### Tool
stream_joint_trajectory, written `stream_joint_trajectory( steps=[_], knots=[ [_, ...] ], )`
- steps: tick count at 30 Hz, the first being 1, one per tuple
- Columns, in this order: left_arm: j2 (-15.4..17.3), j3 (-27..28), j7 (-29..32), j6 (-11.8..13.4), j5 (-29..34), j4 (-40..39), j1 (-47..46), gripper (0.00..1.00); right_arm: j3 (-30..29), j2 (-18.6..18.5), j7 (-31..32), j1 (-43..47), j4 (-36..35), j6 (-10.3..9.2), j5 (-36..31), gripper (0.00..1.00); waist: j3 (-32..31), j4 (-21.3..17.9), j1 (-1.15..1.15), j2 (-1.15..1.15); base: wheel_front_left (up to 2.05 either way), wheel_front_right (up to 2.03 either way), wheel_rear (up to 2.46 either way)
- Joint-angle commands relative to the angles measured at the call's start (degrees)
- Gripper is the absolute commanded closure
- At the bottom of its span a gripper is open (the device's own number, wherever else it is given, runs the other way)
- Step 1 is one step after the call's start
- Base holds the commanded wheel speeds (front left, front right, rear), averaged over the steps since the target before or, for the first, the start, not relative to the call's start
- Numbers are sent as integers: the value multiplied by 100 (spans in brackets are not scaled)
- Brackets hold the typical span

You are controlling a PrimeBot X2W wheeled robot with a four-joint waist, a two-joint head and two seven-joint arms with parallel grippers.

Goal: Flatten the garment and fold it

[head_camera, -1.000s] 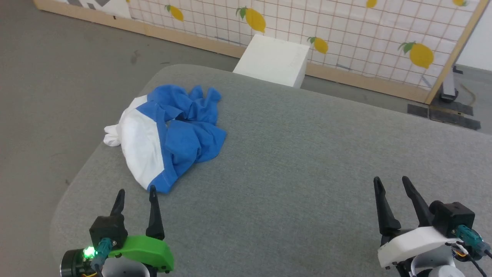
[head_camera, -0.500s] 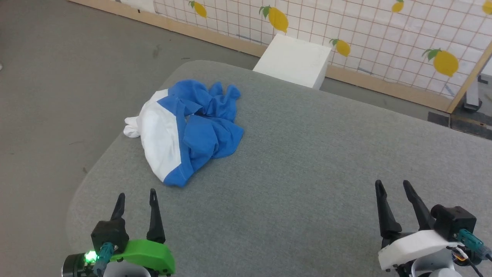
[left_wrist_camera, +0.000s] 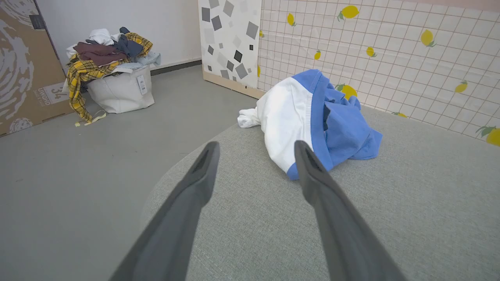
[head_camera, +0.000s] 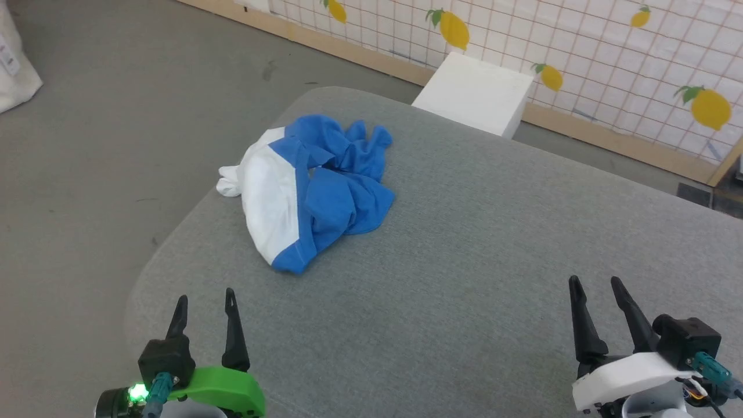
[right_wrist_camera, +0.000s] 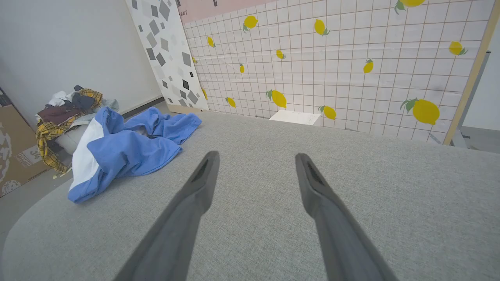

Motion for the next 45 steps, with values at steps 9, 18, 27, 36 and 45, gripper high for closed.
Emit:
stream_joint_trajectory(
  steps=[9,18,27,36,45],
  knots=[
    [-16,-11,-152,94,-95,81,130,0,-87,2,-159,77,133,-8,78,0,-16,272,0,0,0,0,0],
    [-17,-31,-259,163,-143,152,150,0,-125,3,-267,96,274,-8,147,0,9,508,0,0,0,0,0],
    [-18,-55,-328,224,-216,201,181,0,-136,3,-337,94,377,-9,184,0,24,650,0,0,0,0,0],
    [-18,-34,-328,234,-251,188,186,0,-132,3,-337,86,385,-9,159,0,34,625,0,0,0,0,0],
    [150,25,-326,-68,-435,218,-754,0,-126,3,-336,1,326,-9,39,0,262,422,0,0,0,0,0]
  ],
)
